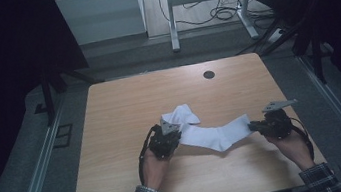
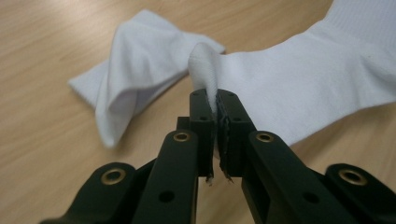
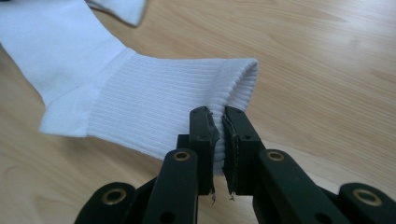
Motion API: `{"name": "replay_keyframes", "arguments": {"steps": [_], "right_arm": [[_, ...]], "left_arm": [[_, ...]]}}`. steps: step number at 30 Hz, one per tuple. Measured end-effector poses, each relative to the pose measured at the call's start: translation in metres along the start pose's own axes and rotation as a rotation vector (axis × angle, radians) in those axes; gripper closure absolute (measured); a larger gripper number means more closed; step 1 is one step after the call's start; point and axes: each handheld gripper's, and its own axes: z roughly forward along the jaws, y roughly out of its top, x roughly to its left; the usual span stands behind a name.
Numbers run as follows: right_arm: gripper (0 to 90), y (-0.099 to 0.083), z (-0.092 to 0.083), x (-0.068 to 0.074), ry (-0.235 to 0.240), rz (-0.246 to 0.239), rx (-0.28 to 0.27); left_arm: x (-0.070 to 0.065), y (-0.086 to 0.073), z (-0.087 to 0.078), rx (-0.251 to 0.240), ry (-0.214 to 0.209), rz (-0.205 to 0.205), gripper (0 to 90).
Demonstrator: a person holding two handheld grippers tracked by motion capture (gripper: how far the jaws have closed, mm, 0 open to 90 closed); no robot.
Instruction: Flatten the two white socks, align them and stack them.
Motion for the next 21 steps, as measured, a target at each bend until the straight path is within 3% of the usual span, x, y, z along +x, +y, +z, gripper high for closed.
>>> {"name": "replay_keyframes", "arguments": {"steps": [12, 17, 21], "right_arm": [[82.3, -0.001, 0.006, 0.04, 0.07, -0.087, 0.032], [82.1, -0.002, 0.013, 0.048, 0.081, -0.112, 0.061], [81.5, -0.006, 0.022, 0.048, 0.069, -0.122, 0.093]], "left_arm": [[0.001, -0.053, -0.039, 0.014, -0.022, -0.067, 85.0], [0.003, -0.063, -0.04, 0.038, -0.016, -0.08, 84.2], [0.001, -0.069, -0.033, 0.079, 0.0, -0.065, 81.5]]}}
